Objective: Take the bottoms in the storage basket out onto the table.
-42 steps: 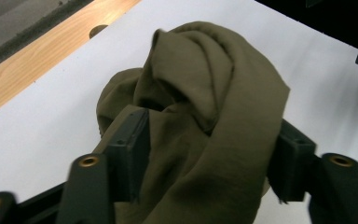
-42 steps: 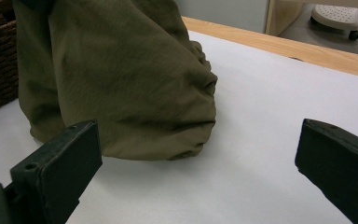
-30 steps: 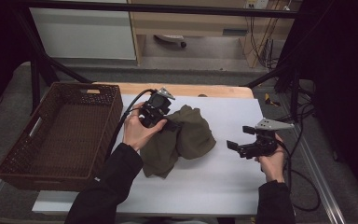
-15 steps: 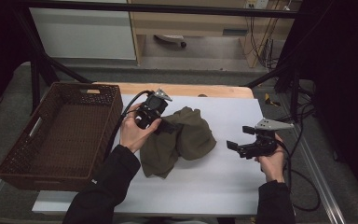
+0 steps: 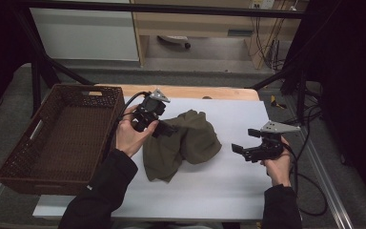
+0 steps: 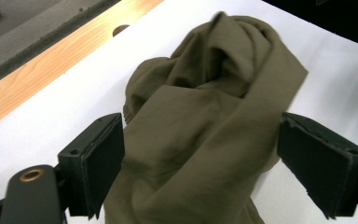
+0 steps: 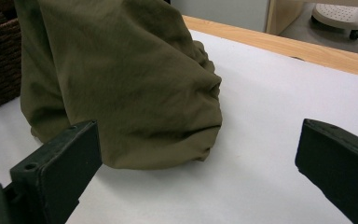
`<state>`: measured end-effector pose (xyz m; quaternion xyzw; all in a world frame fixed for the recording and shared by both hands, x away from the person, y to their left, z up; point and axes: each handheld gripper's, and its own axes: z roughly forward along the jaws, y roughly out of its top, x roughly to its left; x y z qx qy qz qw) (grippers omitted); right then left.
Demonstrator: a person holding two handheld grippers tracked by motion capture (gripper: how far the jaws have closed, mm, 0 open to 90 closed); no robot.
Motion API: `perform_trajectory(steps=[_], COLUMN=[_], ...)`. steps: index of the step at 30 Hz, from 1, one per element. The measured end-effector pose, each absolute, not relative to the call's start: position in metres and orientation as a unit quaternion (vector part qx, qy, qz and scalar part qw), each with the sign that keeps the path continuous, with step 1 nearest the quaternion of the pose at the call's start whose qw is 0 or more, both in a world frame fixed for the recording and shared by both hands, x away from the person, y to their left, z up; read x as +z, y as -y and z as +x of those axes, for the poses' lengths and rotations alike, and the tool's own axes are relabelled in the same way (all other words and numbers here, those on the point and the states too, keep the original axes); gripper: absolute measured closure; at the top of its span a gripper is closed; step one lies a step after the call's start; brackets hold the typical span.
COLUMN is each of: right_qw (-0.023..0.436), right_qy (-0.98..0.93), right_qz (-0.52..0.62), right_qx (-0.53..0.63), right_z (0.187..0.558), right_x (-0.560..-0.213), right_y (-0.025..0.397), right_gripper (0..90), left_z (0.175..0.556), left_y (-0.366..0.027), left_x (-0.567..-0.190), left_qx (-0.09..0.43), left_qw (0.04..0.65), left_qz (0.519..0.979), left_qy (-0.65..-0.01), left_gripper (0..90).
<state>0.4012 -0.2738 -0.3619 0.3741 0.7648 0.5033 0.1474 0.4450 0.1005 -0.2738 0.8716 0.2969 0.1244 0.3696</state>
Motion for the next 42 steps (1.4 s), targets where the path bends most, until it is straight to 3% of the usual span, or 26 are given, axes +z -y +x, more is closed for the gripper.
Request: perform_trajectory(steps=[42], right_qw=[0.152], right_qy=[-0.764], right_qz=[0.374], right_qx=[0.504], right_z=[0.401], right_x=[-0.361], right_y=[0.275], right_gripper=[0.9], left_z=[0.430], left_y=[-0.154], left_x=[-0.268], left_qx=[0.151], left_qw=[0.372], left_qz=[0.858], left_qy=[-0.322], left_gripper=[15.1])
